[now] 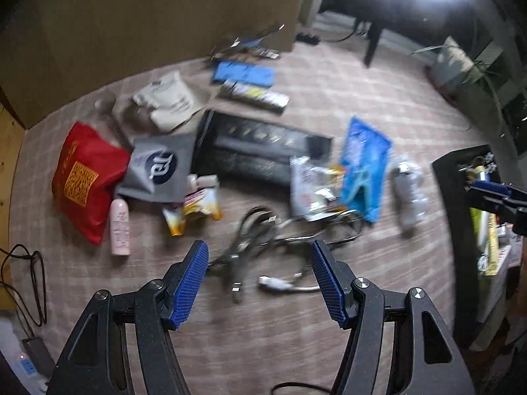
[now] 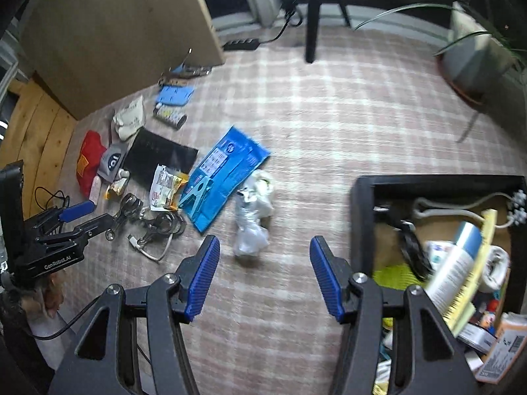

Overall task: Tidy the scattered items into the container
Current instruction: 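Grasp the silver metal clip with the left gripper while the right gripper grasps the white plastic bag, then carry the clip and plastic bag in both grippers over the black tray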

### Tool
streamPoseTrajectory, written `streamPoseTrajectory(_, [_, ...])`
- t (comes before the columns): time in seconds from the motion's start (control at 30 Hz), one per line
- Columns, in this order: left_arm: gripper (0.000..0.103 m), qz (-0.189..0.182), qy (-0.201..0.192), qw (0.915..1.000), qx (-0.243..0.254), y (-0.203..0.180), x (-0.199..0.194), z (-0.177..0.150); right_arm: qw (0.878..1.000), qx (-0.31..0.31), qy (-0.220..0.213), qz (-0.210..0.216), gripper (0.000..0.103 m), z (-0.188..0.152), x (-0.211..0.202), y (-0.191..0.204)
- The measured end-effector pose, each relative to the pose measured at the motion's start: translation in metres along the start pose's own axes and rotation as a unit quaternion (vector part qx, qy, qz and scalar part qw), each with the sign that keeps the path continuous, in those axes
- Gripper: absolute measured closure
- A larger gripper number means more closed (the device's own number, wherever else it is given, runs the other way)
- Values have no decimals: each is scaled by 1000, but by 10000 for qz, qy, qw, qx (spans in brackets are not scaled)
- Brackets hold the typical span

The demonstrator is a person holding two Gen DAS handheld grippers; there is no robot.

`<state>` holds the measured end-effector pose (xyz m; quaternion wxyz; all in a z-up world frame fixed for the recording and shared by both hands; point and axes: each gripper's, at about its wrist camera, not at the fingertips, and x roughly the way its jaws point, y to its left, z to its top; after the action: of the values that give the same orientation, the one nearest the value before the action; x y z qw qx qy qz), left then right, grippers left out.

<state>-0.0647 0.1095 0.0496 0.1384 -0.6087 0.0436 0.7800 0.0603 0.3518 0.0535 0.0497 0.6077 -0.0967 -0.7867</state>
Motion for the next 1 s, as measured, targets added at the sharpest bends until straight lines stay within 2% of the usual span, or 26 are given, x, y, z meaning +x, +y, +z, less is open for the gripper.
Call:
streamPoseTrajectory(0.17, [42, 112, 270, 9992, 282, 5, 20, -2, 9997, -85, 234, -16, 47, 9, 25, 6])
streamPoseTrajectory(0.3, [43, 64, 398, 9984, 386, 6, 32, -2, 9992, -62, 401, 42, 47, 16, 41, 6])
streamPoseTrajectory(0.53, [60, -5, 567, 9976, 407, 5, 49, -4, 9976, -210, 655, -13, 47, 23, 68, 13])
streamPoseTrajectory(0.6, [62, -18, 536, 9977, 418, 3, 49, -6, 9972, -227, 703, -65, 47, 25, 75, 14])
streamPoseTrajectory(0.7, [69, -44, 522, 9978, 416, 1, 48, -6, 9968, -267, 748, -107, 55, 25, 82, 16])
streamPoseTrajectory(0.77, [81, 34, 498, 9978, 440, -2, 47, -8, 9962, -309, 800, -125, 65, 26, 86, 17])
streamPoseTrajectory(0.8, [84, 90, 481, 9978, 452, -4, 46, -9, 9959, -337, 825, -136, 67, 25, 88, 19])
streamPoseTrajectory(0.83, [85, 94, 465, 9979, 438, -4, 46, -10, 9958, -346, 836, -136, 71, 25, 90, 19])
streamPoseTrajectory(0.87, [85, 79, 450, 9981, 408, -4, 45, -10, 9958, -343, 836, -130, 80, 24, 91, 19])
streamPoseTrajectory(1.0, [86, 26, 401, 9987, 312, -7, 42, -13, 9964, -284, 798, -68, 83, 22, 92, 17])
